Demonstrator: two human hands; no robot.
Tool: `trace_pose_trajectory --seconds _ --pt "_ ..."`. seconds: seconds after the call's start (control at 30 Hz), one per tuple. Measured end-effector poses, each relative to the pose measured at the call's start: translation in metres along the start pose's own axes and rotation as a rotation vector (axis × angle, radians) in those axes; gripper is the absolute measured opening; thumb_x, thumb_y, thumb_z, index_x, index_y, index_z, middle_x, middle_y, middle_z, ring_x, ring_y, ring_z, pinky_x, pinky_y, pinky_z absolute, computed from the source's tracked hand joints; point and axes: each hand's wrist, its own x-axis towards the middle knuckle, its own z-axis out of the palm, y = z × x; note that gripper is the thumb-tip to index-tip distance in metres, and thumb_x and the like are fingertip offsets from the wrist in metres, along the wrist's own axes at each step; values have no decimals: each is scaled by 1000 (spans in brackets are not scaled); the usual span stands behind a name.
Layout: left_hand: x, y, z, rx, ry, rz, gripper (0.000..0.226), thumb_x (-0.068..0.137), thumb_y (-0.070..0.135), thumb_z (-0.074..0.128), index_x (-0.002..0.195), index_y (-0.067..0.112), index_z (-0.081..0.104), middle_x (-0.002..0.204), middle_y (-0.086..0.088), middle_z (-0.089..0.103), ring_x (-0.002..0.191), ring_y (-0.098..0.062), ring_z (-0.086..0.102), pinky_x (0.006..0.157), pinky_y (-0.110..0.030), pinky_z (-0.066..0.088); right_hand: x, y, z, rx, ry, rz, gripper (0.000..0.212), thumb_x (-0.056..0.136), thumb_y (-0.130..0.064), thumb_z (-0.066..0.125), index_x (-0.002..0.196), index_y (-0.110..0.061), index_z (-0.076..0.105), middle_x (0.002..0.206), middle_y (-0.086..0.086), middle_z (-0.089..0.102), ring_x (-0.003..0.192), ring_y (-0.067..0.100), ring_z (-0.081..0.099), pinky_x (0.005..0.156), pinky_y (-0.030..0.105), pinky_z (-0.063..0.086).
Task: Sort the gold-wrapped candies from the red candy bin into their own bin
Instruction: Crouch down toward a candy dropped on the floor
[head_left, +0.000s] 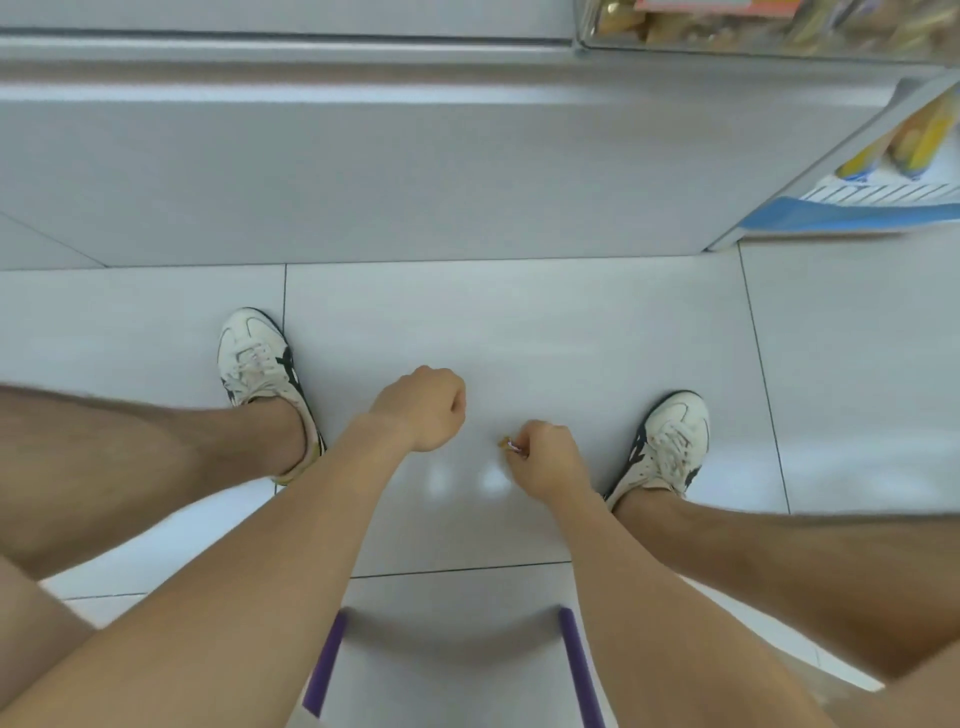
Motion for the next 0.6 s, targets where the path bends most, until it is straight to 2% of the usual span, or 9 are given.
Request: trace_pose_trajectory --seconds 0.07,0.17,0.23,0.3,0.37,0.47,0.53,0.6 --pt "-5 13 -17 -66 161 -19 17 95 22 48 86 29 61 91 6 65 83 -24 64 72 -38 57 9 -29 -38 246 180 -10 20 90 -21 72 73 -15 64 69 -1 67 69 21 64 60 33 51" --pt "-20 46 -59 -239 444 41 11 94 26 53 89 31 61 81 13 67 78 -18 65 70 -39 58 4 -83 -115 517 501 -138 11 87 -17 79 82 -17 69 75 -10 73 71 5 70 67 24 53" --pt "-34 74 -96 -295 609 120 8 93 26 56 92 31 62 82 13 68 78 -16 65 71 -38 57 -13 -118 -168 681 726 -241 11 90 -16 78 97 -18 70 81 -11 73 75 4 71 70 22 56" --pt "-51 101 -138 -294 762 233 8 92 27 56 95 31 62 83 13 67 79 -16 64 72 -39 57 -37 -148 -219 797 932 -359 20 94 -15 74 113 -19 67 86 -9 71 80 5 69 70 21 56" --pt "-68 125 -181 -269 901 371 8 90 29 54 95 31 60 82 13 65 78 -15 63 70 -40 55 -59 -169 -269 783 1110 -499 18 100 -17 68 118 -18 67 90 -8 68 81 4 65 67 21 53" --pt "-90 153 -239 -140 1064 585 6 90 23 56 94 26 60 84 11 59 81 -17 58 72 -42 50 -78 -188 -348 656 1244 -658 16 106 -20 58 121 -18 62 94 -5 63 80 10 61 69 25 47" --pt "-98 168 -273 49 1116 679 7 89 19 56 94 20 62 88 4 58 86 -22 55 75 -40 45 -78 -193 -401 491 1281 -689 18 105 -16 55 121 -16 62 95 -6 61 84 20 59 74 32 44" --pt "-98 179 -301 246 1106 708 13 88 21 53 95 19 64 91 1 58 91 -25 53 79 -41 44 -65 -192 -443 336 1192 -675 24 103 -17 55 126 -15 60 99 -3 64 89 24 60 77 37 45"
